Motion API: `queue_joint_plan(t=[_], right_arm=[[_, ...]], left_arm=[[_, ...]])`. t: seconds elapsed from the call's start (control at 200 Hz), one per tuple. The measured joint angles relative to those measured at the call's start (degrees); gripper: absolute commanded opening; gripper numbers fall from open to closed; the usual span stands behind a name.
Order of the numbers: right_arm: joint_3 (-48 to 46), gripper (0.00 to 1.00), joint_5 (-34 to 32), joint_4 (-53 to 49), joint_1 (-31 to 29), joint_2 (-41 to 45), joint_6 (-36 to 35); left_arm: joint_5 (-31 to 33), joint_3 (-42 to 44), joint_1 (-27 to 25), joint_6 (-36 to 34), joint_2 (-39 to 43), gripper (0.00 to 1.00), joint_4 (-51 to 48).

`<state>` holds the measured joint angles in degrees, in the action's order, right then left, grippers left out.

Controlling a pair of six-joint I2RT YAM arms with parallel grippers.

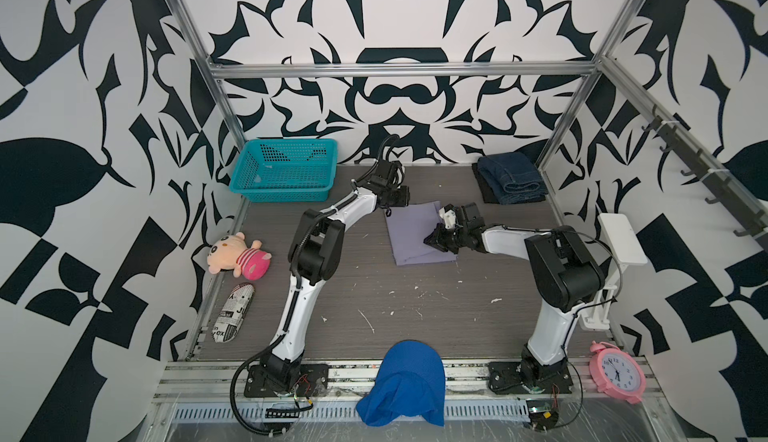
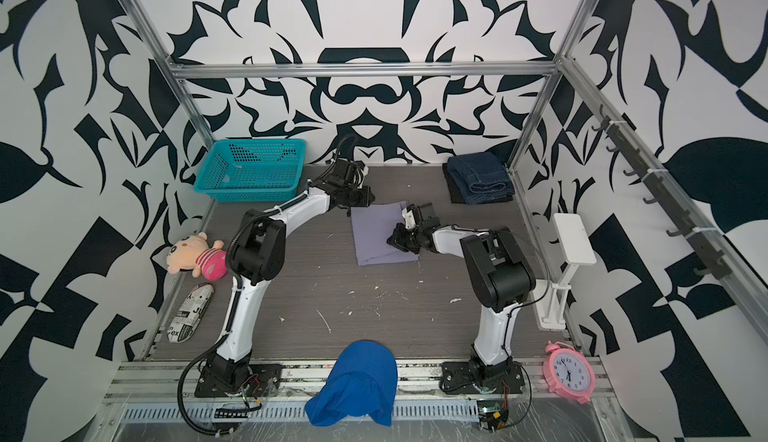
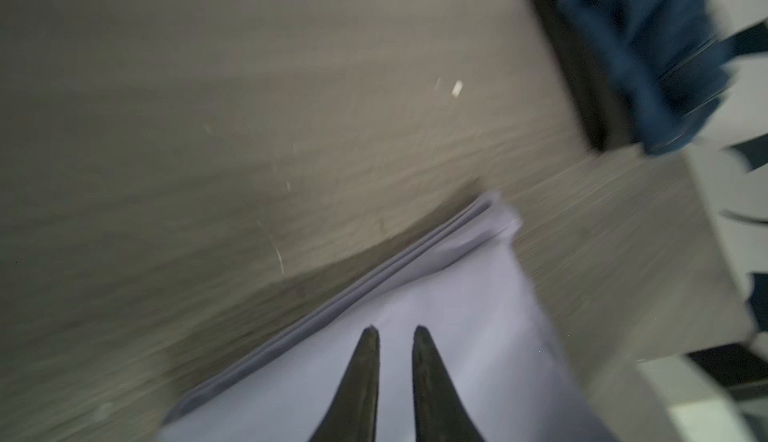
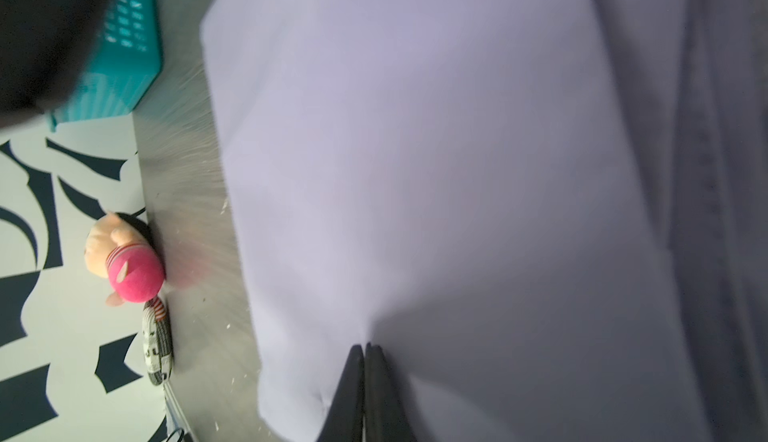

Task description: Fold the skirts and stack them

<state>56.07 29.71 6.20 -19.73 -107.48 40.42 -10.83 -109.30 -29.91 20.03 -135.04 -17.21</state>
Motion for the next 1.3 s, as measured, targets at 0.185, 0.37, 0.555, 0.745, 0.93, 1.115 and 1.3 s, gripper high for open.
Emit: queue_joint_plan(t=[0.185, 0.37, 0.555, 0.745, 0.93, 1.115, 1.3], right_arm=[[-2.99, 0.08, -1.05, 1.92, -0.98, 0.87, 0.42], [-4.37, 0.08, -2.54, 1.90, -1.38, 2.12, 0.07], [1.31, 0.08, -2.58, -3.43, -1.42, -0.90, -3.96], [13.97, 0.08, -2.38, -10.58, -1.18, -8.44, -10.47], [24.52, 0.08, -3.10, -17.20, 0.22, -13.79, -14.40], [34.01, 0.09, -4.57, -24.65, 1.42, -16.13, -17.62], [33.75, 0.10, -4.04, -26.88, 1.68, -9.97, -17.64]], left_arm=[[-1.75, 0.13, 0.66, 0.63, -2.19, 0.18, -1.73], [-4.24, 5.44, 3.58, 4.76, 0.04, 0.18, 0.85], [-2.51, 17.09, 5.38, 8.04, 7.54, 0.17, 2.93], [0.90, 29.11, 5.86, 11.93, 15.67, 0.16, 5.55], [4.96, 44.44, 4.35, 17.81, 27.76, 0.16, 7.10], [9.51, 52.50, 0.20, 21.90, 38.51, 0.17, 6.71], [13.68, 51.04, -1.18, 19.96, 44.78, 0.20, 7.15]])
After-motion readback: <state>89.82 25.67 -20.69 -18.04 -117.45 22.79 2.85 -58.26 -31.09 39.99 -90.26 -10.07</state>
